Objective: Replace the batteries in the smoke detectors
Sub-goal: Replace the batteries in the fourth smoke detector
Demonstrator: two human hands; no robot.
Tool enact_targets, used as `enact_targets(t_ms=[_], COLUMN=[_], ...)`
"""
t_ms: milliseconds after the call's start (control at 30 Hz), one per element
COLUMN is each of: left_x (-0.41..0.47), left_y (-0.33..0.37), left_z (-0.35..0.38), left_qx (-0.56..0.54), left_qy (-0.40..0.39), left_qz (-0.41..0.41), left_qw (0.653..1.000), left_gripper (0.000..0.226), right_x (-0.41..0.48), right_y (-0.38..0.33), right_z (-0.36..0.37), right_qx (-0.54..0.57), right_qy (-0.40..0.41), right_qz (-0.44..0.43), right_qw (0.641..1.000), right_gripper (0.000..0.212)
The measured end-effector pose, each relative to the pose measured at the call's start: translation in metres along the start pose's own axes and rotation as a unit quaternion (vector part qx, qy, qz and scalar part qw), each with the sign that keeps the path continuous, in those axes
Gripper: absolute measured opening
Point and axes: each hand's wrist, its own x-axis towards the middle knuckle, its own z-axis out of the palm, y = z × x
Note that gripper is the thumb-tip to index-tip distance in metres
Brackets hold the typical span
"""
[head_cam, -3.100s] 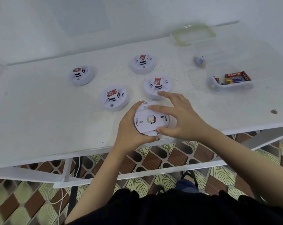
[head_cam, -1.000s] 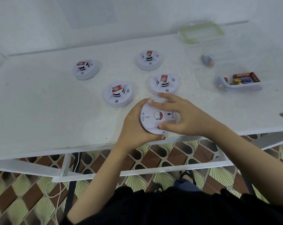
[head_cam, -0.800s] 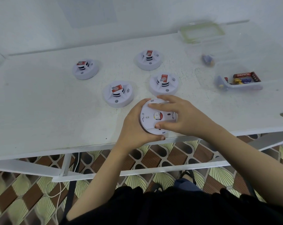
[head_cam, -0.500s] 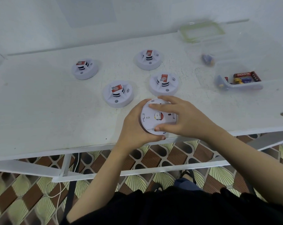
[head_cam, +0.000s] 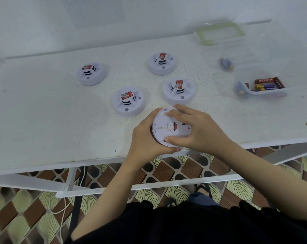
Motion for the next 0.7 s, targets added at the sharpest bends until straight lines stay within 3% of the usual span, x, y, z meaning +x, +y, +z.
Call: enact_targets(t_ms=[367,700], left_x=[0.002,0.003], left_y=[0.004,0.004], left_z=[0.000,-0.003], left_qx=[-0.005,-0.020], left_qy=[0.009,0.011], left_qz=[0.027,0.027], left_qw=[1.000,0.999], left_gripper=[0.085,0.090], right_x=[-0.001,0.014], right_y=[0.002,0.019], right_z=[0.008,-0.015], right_qx=[-0.048,0.053], right_qy=[-0.004,-0.100], right_qz=[0.010,0.039], right_qw=[0.999,0.993], right_gripper=[0.068,0.072])
